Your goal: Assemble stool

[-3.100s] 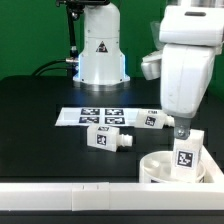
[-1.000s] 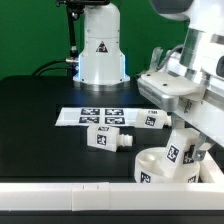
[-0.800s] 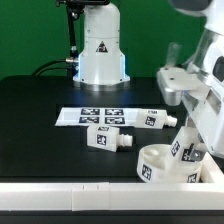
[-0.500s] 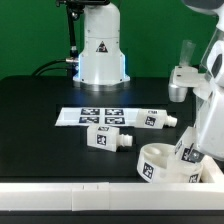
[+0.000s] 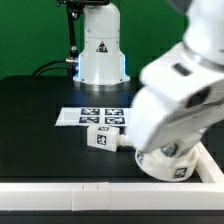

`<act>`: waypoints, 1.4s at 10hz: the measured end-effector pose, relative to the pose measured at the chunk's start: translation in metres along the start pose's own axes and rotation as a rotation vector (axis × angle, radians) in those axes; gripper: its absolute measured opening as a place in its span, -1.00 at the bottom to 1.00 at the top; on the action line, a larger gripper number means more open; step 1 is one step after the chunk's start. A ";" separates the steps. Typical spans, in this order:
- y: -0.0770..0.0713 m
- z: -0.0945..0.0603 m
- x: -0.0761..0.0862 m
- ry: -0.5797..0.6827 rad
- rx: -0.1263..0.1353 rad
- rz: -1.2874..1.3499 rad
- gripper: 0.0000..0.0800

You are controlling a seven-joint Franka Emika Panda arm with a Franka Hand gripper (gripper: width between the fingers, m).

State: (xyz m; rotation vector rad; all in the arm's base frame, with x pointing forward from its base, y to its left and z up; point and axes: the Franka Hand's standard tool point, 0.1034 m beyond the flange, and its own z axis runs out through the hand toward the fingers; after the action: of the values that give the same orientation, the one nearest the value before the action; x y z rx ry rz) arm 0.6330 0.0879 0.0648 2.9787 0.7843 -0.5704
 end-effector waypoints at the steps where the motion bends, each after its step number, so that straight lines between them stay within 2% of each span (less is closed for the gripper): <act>1: -0.004 0.000 0.002 0.001 -0.003 0.063 -0.17; 4: -0.006 0.001 0.003 0.002 0.000 0.272 -0.17; 5: -0.001 -0.001 0.007 0.071 -0.001 0.395 -0.17; 6: 0.000 0.004 0.001 0.109 0.031 0.566 -0.17; 7: 0.005 0.007 -0.004 0.148 0.101 0.751 -0.17; 8: 0.007 0.007 -0.007 0.150 0.128 0.823 -0.17; 11: 0.012 0.006 -0.008 0.142 0.129 1.020 -0.16; 13: 0.022 0.004 -0.012 0.150 0.153 1.282 -0.16; 14: 0.028 0.003 -0.013 0.178 0.175 1.422 -0.16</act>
Offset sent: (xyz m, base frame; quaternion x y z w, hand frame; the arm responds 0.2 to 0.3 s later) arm 0.0000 0.0000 0.0000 0.0000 0.0000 0.1938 0.9810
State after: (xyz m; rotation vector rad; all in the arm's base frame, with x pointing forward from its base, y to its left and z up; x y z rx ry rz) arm 0.6347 0.0574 0.0638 2.7573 -1.3769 -0.2354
